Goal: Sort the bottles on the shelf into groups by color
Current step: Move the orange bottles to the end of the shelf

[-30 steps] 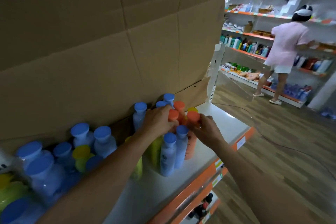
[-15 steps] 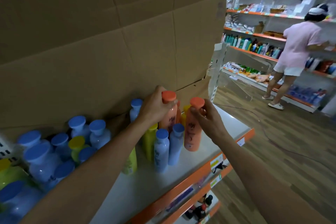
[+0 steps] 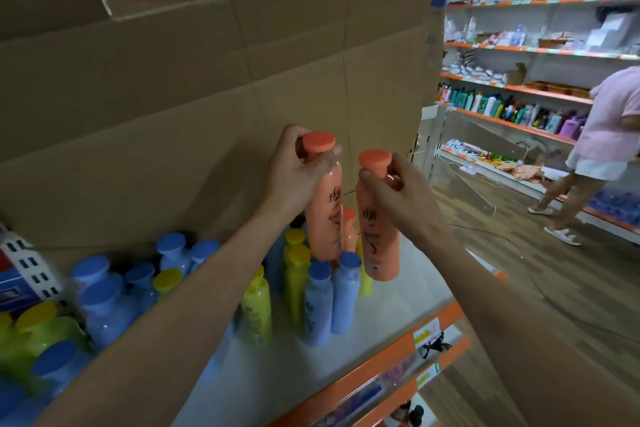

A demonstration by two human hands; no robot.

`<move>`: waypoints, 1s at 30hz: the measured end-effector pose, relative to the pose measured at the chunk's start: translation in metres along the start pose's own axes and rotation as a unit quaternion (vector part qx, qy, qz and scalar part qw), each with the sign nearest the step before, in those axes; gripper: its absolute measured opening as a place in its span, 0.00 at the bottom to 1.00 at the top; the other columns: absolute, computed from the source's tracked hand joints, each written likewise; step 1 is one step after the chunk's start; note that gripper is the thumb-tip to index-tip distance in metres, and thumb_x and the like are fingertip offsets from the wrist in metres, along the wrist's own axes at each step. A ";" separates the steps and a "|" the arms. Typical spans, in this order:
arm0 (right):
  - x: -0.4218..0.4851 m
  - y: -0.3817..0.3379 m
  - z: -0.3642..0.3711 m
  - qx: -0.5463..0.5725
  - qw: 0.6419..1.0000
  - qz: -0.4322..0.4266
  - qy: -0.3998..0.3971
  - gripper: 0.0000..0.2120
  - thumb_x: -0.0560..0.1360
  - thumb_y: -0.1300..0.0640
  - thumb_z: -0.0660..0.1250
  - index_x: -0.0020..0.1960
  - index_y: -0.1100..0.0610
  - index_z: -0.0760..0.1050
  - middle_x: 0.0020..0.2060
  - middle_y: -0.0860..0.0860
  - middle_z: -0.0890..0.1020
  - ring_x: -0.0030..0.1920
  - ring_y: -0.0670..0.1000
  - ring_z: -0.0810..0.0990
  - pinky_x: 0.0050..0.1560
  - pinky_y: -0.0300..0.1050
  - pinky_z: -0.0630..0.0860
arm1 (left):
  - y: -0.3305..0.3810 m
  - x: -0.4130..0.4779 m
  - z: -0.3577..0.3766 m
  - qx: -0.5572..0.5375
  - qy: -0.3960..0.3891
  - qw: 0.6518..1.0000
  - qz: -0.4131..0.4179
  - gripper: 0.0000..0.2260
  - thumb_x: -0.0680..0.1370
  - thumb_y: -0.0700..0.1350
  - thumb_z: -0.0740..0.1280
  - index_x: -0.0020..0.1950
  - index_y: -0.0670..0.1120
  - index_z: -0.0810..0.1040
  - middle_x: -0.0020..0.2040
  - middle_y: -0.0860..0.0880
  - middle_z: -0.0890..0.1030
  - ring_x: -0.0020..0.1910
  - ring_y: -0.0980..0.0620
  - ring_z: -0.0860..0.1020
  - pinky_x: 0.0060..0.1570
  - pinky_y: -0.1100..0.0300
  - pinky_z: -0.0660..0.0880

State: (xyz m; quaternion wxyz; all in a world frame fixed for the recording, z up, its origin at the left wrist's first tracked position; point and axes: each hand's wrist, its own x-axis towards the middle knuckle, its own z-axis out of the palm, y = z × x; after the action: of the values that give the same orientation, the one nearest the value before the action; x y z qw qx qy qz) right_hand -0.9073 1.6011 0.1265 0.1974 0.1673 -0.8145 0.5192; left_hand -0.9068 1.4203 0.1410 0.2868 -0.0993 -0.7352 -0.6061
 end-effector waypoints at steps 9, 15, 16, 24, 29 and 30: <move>0.001 -0.051 0.025 0.067 0.993 -0.053 -0.079 0.05 0.76 0.47 0.67 0.48 0.47 0.76 0.41 0.44 0.80 0.43 0.43 0.80 0.45 0.43 0.75 | 0.060 -0.013 -0.055 -0.011 0.068 0.996 0.048 0.14 0.73 0.48 0.74 0.51 0.41 0.76 0.46 0.41 0.81 0.45 0.43 0.81 0.44 0.53 0.78; -0.025 -0.081 0.066 0.145 0.980 -0.031 -0.134 0.09 0.77 0.47 0.67 0.48 0.52 0.79 0.41 0.48 0.83 0.42 0.44 0.81 0.44 0.38 0.76 | 0.066 -0.056 -0.113 0.013 0.088 0.996 0.002 0.11 0.75 0.48 0.73 0.52 0.43 0.78 0.45 0.46 0.82 0.42 0.52 0.81 0.44 0.58 0.78; -0.029 -0.086 0.074 0.154 0.978 -0.028 -0.141 0.08 0.77 0.48 0.68 0.47 0.52 0.79 0.41 0.47 0.83 0.41 0.43 0.81 0.42 0.35 0.75 | 0.065 -0.064 -0.124 0.015 0.092 0.996 -0.006 0.10 0.75 0.48 0.73 0.52 0.44 0.78 0.45 0.45 0.83 0.43 0.51 0.82 0.45 0.57 0.78; -0.076 -0.128 0.158 0.175 0.958 -0.034 -0.226 0.09 0.76 0.50 0.69 0.44 0.56 0.79 0.36 0.49 0.82 0.38 0.45 0.79 0.43 0.45 0.75 | 0.063 -0.133 -0.215 0.078 0.155 0.984 -0.044 0.11 0.74 0.47 0.74 0.52 0.45 0.77 0.43 0.45 0.83 0.43 0.49 0.82 0.43 0.60 0.76; -0.120 -0.167 0.209 0.169 0.947 -0.042 -0.269 0.10 0.76 0.50 0.69 0.43 0.57 0.78 0.38 0.54 0.82 0.38 0.49 0.80 0.44 0.48 0.76 | 0.066 -0.180 -0.282 0.100 0.178 0.977 -0.056 0.10 0.75 0.45 0.74 0.52 0.44 0.76 0.43 0.44 0.82 0.42 0.48 0.82 0.43 0.57 0.78; -0.130 -0.175 0.219 0.177 0.944 -0.041 -0.275 0.10 0.76 0.50 0.69 0.44 0.57 0.79 0.39 0.55 0.83 0.40 0.51 0.81 0.46 0.50 0.77 | 0.065 -0.190 -0.296 0.102 0.182 0.976 -0.060 0.10 0.75 0.44 0.74 0.51 0.45 0.76 0.42 0.45 0.82 0.41 0.49 0.82 0.43 0.57 0.78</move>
State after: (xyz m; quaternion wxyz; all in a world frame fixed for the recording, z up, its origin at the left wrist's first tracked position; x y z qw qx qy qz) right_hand -0.7435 1.3392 0.1148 -0.0462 0.3692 -0.7247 0.5800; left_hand -0.6306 1.1936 0.1225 0.3876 0.0862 -0.7331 -0.5522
